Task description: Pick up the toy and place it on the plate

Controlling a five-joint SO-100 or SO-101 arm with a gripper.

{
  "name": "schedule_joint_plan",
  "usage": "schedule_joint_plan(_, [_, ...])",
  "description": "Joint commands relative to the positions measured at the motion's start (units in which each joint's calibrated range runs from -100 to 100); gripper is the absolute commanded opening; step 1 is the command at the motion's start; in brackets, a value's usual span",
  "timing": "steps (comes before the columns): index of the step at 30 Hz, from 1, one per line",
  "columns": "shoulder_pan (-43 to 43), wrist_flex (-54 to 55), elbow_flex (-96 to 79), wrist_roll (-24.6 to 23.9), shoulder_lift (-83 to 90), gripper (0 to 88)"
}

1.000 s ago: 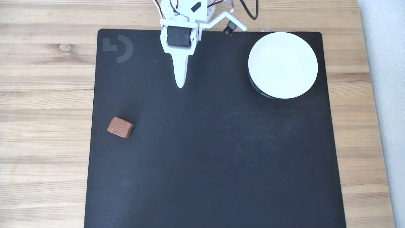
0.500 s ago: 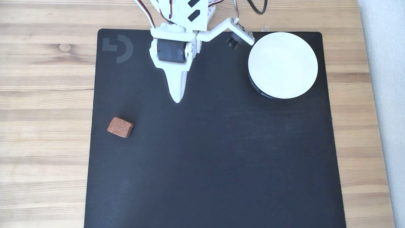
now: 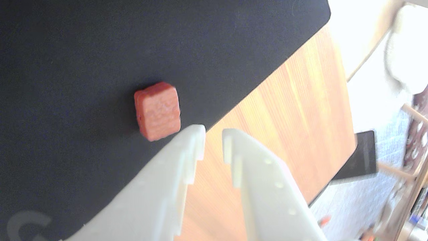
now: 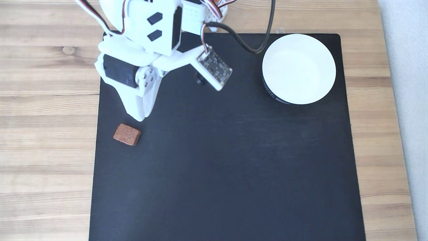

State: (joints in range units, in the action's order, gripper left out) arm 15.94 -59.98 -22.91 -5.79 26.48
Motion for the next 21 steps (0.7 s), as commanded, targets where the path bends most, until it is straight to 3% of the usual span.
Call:
schedule_joint_plan(1, [5.35,-0.47,6.55,0.00,-5.51,2.4])
schedule_joint_plan(7, [9.78,-0.47,12.77,0.36,-15.85,2.4])
schedule_joint_plan(21, [9.28,-0.22,25.66,0.36,-36.36,2.4])
